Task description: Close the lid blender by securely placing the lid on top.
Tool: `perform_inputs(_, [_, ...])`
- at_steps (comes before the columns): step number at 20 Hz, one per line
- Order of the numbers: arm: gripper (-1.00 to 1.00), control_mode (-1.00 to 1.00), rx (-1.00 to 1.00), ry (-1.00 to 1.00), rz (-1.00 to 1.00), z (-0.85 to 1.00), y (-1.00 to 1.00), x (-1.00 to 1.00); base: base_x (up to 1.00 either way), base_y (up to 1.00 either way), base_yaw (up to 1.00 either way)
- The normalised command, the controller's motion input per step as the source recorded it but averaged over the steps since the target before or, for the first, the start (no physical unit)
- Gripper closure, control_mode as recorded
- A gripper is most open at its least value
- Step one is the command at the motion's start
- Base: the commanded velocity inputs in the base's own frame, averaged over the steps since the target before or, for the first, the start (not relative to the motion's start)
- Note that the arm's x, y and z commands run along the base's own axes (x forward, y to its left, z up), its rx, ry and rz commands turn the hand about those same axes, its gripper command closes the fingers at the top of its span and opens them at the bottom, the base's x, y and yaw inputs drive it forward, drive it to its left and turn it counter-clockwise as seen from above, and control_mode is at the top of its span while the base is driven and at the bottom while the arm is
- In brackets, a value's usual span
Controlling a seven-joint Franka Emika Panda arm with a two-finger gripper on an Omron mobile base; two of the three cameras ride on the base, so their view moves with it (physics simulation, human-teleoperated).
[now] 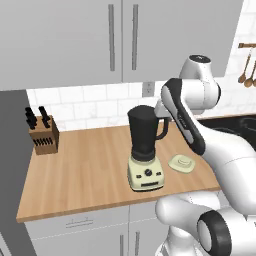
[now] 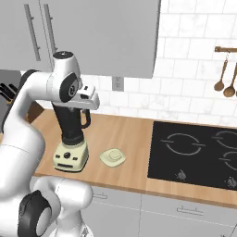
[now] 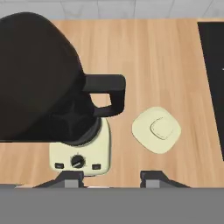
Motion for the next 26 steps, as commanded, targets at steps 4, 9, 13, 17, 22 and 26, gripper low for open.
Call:
perform_inputs(4, [-1.00,-1.00,0.08,-0.03,-0.15,0.00,-0.50,-0.59,0.00,0.00,0.00])
perform_inputs(9, [-1.00,-1.00,0.17,-0.12,-0.09,-0.04,-1.00,-0.87,0.00,0.00,0.00])
perform_inputs(13, [-1.00,-1.00,0.17,-0.09,0.12,-0.32,-1.00,-0.49,0.00,0.00,0.00])
perform_inputs(17, [-1.00,-1.00,0.06,-0.05,0.35,-0.34,-0.96,-0.03,0.00,0.00,0.00])
perform_inputs(22, [-1.00,-1.00,0.00,-0.06,0.44,-0.30,-0.42,0.52,0.00,0.00,0.00])
perform_inputs(26, [-1.00,-1.00,0.00,-0.03,0.33,-0.24,-0.01,0.82,0.00,0.00,0.00])
